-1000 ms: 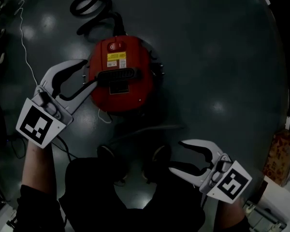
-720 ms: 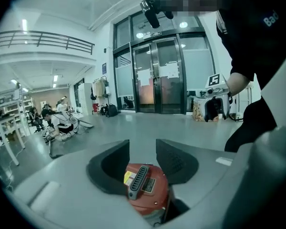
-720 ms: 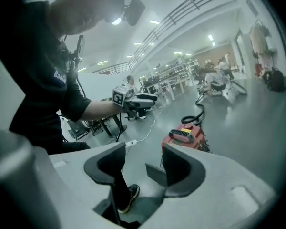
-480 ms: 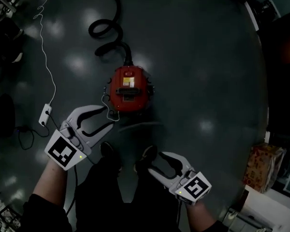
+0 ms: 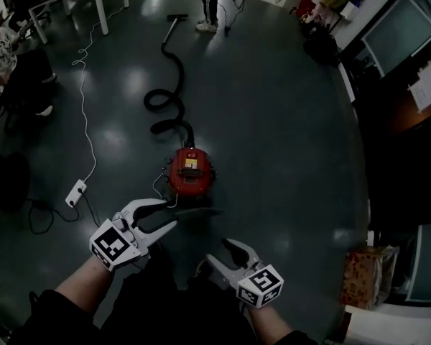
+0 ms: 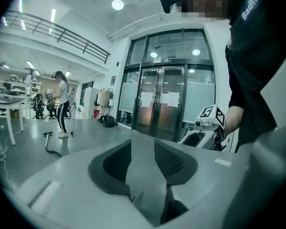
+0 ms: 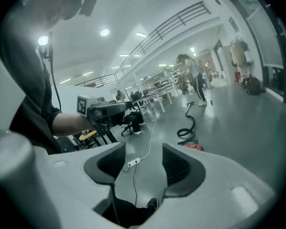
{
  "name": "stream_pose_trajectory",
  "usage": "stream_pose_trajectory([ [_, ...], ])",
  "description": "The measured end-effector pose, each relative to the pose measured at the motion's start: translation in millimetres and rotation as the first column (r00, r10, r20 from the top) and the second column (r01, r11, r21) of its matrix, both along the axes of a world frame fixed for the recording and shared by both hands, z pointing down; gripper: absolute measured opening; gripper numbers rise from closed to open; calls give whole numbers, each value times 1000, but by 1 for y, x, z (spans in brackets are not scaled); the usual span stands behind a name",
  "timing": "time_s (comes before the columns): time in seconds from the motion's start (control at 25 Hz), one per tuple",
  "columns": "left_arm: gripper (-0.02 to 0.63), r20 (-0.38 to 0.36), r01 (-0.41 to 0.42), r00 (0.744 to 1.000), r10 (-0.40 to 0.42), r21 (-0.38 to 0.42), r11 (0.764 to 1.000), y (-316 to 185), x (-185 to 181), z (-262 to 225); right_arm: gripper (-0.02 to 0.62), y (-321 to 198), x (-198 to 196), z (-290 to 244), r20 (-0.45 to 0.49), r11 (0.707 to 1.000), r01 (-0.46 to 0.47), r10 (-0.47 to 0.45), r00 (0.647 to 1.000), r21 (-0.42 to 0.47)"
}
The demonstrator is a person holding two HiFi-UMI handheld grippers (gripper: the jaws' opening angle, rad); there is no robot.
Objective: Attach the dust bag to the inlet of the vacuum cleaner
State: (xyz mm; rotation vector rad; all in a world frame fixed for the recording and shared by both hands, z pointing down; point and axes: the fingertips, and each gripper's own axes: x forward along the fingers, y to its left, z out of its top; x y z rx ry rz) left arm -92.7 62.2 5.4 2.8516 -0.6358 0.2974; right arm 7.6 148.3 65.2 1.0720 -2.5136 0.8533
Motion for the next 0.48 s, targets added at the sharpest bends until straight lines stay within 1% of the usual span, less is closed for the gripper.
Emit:
stream_pose_trajectory([
  [0.12, 160, -35, 48, 998, -48, 4, 999, 25, 6, -19, 238, 11, 3, -12, 8, 998, 33, -33, 999, 48],
  [0.24, 158, -54, 88, 995, -87, 13, 996, 61, 22, -37, 238, 26, 17, -19, 48, 995, 65, -68, 997, 71],
  [0.36, 156, -45, 142, 989, -141, 18, 990, 97, 40, -49, 238, 43, 29, -35, 98, 989, 99, -109, 989, 106],
  [0.48, 153, -18, 178, 984, -178, 14, 984, 129, 53, -53, 238, 61, 29, -49, 119, 979, 136, -155, 981, 153],
])
